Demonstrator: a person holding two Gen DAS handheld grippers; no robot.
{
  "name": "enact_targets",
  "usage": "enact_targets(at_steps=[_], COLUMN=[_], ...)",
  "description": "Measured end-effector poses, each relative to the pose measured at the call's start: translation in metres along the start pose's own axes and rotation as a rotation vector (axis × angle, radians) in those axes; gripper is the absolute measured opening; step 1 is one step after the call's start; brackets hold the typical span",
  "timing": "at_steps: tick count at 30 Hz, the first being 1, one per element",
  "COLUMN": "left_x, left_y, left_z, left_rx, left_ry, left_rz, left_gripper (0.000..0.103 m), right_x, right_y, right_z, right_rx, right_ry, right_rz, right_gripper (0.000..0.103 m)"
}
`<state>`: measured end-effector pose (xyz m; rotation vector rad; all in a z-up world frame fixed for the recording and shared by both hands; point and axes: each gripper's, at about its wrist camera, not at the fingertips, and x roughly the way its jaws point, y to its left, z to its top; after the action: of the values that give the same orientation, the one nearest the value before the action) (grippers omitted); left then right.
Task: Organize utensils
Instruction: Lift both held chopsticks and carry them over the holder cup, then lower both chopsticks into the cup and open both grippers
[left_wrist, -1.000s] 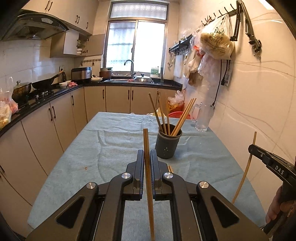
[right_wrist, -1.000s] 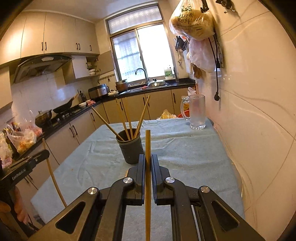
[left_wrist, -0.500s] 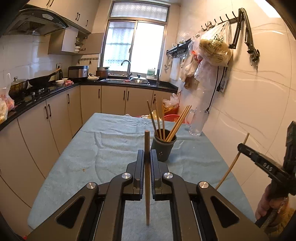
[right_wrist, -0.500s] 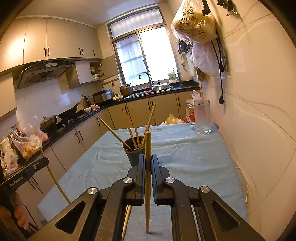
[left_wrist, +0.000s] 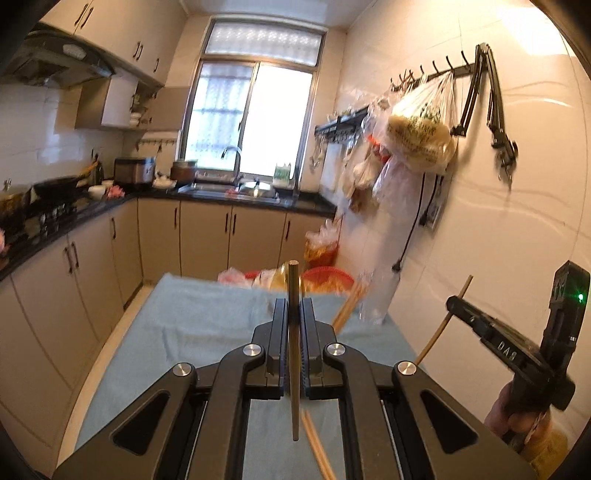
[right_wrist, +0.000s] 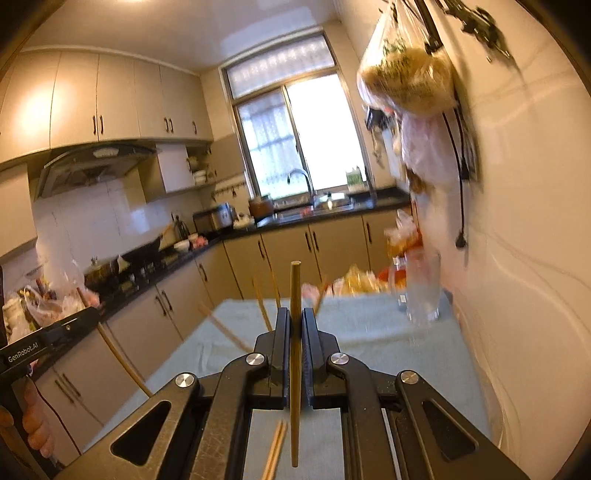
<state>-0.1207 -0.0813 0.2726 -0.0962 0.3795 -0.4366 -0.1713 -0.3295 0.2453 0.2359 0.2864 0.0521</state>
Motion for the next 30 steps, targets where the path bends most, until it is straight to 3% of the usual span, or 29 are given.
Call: enact_targets(at_steps=[3, 10, 18, 24, 25, 27, 28, 30], left_x=[0.023, 0.097, 0.169, 0.173, 0.170, 0.161, 0.155, 0.140], left_y=[-0.007, -0.012, -0.006, -0.007, -0.007, -0.008, -0.009, -0.010], left_z=[0.022, 0.050, 0.020, 0.010, 0.011, 0.012, 0.014, 0.015], left_rx=[0.007, -0.033, -0.023, -0.013, -0.010, -0.008, -0.008, -0.005], left_ry=[-0.030, 0.005, 0.142, 0.160, 0.157, 0.143, 0.129, 0.100], left_rz=[0.025, 0.027, 0.043, 0.040, 0.038, 0.040, 0.044, 0.050], left_gripper=[0.005, 0.005, 0.006, 0.007, 0.012, 0.026, 0.034, 0.039], right_x=[0.017, 0.070, 0.138, 0.156, 0.157, 0.155, 0.153, 0.145], right_y=[0.006, 0.012, -0.012, -0.027, -0.028, -0.028, -0.028, -0.027], right_z=[0.018, 0.041, 0.010, -0.007, -0.008, -0.007, -0.006, -0.004], right_rx=[0.002, 0.002, 0.087, 0.126, 0.125, 0.123, 0.122, 0.118], right_ry=[-0.033, -0.100, 0.045, 0.115, 0.120, 0.118, 0.115, 0.112], right_rz=[0.004, -0.033, -0.037, -0.024, -0.025, -0.026, -0.027, -0.027], right_gripper=[0.007, 0.007, 0.007, 0.012, 0.016, 0.034, 0.035, 0.036])
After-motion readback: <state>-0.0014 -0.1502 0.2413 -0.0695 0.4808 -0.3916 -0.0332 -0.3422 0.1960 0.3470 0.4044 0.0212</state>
